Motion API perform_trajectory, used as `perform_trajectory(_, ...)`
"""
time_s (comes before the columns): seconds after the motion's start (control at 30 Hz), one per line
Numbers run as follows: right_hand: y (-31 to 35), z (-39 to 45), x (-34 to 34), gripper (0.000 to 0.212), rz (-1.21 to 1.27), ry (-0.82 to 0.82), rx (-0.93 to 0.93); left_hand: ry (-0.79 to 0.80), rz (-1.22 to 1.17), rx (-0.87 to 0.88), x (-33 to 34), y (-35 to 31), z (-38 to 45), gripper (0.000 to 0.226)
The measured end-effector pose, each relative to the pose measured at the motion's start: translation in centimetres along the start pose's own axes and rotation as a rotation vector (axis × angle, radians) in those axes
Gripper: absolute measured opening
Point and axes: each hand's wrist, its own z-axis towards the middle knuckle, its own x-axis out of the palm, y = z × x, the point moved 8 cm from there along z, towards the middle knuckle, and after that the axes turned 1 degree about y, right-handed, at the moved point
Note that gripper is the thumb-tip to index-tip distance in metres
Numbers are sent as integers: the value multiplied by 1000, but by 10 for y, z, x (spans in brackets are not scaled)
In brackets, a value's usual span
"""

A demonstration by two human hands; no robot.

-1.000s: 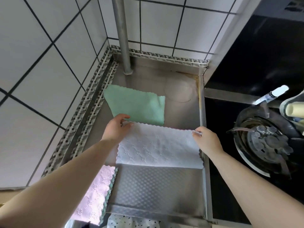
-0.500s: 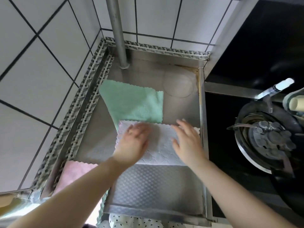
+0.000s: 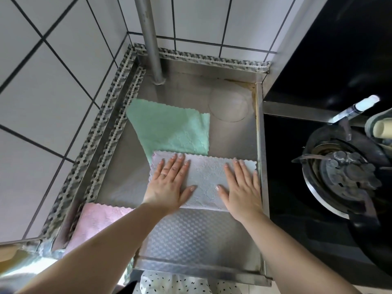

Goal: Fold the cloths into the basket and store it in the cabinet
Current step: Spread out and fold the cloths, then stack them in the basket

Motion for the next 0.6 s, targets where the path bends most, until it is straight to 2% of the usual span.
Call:
perform_trajectory(0.13, -3, -3, -3, 66, 42, 14, 3, -4, -36, -25, -3, 7, -1, 82)
perform_trajectory(0.23, -1, 5, -20, 61, 71, -59, 18, -24, -110, -19, -12, 11, -1, 83)
perform_trajectory(0.33, 18, 27, -53, 40, 177, -210, -109, -108, -322, -194, -28, 38, -11, 78)
perform_trajectory(0.43, 50, 55, -66, 36, 161, -142, -274, -140, -575, -435, -30, 74, -28, 61)
perform_trajectory(0.53, 74, 78, -61, 37, 102, -18, -323, -172, -812, -509, -29, 93, -39, 27)
perform_trajectory(0.6, 82, 89, -55, 37, 81, 52, -300, -180, -942, -541, -26, 99, -46, 21)
